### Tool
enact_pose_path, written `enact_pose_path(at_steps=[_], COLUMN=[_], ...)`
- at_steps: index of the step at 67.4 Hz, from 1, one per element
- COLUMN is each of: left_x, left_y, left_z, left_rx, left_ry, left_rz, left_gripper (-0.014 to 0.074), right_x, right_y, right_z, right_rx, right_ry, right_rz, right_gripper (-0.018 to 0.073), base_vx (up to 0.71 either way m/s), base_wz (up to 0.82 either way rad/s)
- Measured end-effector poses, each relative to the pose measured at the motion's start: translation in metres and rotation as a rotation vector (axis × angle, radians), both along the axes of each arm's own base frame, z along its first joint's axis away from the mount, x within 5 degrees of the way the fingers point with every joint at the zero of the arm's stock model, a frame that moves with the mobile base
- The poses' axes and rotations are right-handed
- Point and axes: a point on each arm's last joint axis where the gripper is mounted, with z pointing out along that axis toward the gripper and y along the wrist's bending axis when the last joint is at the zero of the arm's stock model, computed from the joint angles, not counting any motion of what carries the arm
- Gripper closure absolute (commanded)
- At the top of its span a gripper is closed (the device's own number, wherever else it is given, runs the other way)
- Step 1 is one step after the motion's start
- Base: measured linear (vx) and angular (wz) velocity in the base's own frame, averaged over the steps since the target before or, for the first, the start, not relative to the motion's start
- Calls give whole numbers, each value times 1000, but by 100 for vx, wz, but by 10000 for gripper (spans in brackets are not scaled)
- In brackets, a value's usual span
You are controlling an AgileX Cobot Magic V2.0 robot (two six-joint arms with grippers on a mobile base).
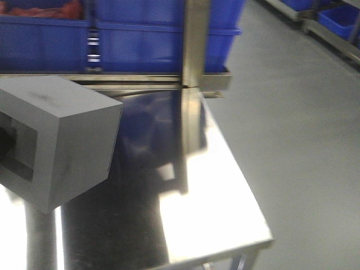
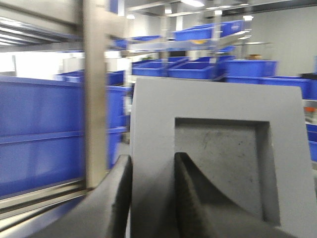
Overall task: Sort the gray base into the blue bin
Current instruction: 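Drive the base away from the table holding the block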
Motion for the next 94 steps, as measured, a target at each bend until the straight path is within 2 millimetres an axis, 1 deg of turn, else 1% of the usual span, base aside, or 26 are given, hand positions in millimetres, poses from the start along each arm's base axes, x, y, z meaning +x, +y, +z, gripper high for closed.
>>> enact_pose_path(at_steps=[63, 94], left_x=[0, 0], left_y=[0, 0], left_z=[0, 0], left_rx=[-2, -2], left_ry=[1, 1], left_rz=[0, 0], left_gripper=[604, 604], right_x=[0, 0], right_y=[0, 0], right_z=[0, 0], right_rx=[0, 0], right_ry=[0, 0], right_rz=[0, 0], right_gripper=[564, 564], base_vx=[-10, 0], base_wz=[-79, -59])
